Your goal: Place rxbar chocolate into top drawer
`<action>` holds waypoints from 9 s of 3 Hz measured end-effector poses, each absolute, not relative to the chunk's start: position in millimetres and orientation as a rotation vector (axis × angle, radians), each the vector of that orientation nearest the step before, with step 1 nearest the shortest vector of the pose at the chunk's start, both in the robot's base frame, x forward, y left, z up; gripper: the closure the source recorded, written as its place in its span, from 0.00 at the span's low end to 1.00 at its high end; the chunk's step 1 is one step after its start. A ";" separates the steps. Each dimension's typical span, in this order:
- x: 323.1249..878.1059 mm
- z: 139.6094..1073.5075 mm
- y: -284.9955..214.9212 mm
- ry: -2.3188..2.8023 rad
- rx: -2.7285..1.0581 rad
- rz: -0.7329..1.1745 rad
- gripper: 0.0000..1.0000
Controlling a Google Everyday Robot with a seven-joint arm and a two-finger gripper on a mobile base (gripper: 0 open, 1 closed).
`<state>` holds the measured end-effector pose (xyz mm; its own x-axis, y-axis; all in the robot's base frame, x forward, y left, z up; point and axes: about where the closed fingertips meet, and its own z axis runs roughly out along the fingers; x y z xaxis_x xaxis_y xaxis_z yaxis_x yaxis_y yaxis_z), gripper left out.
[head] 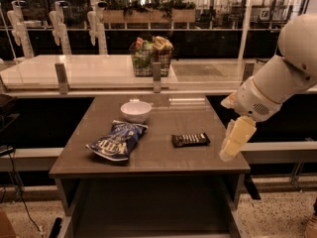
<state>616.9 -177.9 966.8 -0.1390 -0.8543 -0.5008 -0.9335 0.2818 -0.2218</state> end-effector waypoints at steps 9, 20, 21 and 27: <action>776.8 848.2 -127.1 2.021 -1.158 0.545 0.00; 540.9 852.2 -60.4 1.993 -1.531 0.628 1.00; 524.3 798.8 -48.0 2.091 -1.507 0.682 1.00; 538.5 646.1 3.7 2.237 -1.328 0.780 1.00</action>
Offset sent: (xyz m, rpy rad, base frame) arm 0.0373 0.0316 -0.0212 0.0423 0.0075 -0.0623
